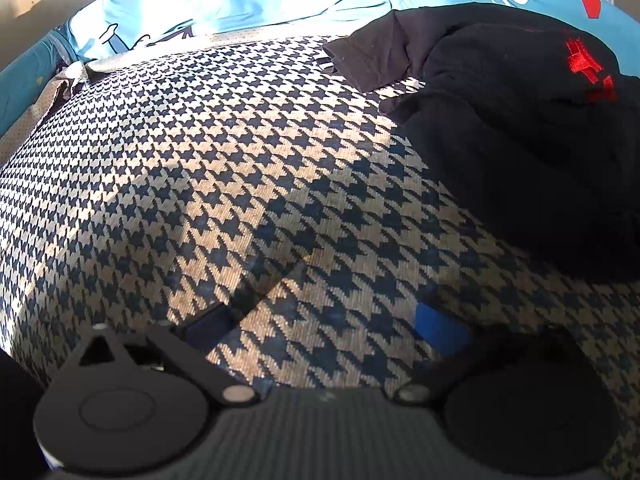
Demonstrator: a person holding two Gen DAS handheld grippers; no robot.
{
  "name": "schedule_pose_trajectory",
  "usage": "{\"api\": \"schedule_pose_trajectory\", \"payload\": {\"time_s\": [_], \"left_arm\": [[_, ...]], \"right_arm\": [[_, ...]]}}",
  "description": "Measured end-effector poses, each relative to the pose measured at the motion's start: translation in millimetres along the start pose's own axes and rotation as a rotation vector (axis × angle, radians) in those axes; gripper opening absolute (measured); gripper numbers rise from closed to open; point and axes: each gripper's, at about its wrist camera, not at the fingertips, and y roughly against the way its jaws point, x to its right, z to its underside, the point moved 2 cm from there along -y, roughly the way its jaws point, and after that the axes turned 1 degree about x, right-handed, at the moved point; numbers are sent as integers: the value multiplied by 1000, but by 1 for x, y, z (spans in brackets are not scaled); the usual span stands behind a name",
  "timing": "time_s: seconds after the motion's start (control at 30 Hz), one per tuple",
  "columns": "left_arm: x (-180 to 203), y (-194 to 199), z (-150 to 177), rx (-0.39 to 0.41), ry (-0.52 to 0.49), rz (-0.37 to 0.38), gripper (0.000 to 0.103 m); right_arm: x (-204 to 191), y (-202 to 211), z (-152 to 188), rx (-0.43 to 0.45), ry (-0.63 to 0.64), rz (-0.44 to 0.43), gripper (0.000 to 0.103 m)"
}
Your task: Fold clothes
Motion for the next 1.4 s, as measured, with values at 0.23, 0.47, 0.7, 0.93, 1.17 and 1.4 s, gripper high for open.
{"api": "schedule_pose_trajectory", "payload": {"time_s": [0.23, 0.47, 0.7, 0.93, 1.17, 1.4], "left_arm": [[-1, 0, 1, 0, -2, 4, 103], [-1, 0, 1, 0, -2, 7, 103], [-2, 0, 0, -3, -3, 9, 103], [-1, 2, -6, -4, -11, 16, 103], [3, 15, -24, 64, -6, 80, 103], [18, 23, -60, 143, 6, 156, 103]], "right_arm": [[-2, -3, 1, -14, 9, -15, 69], [-4, -5, 2, -18, 18, -23, 69], [-7, -8, 3, -36, 32, -21, 70], [-5, -8, 2, -40, 40, -30, 70], [10, -1, -5, -9, 26, 10, 70], [24, -2, -9, -12, -8, 29, 70]]}}
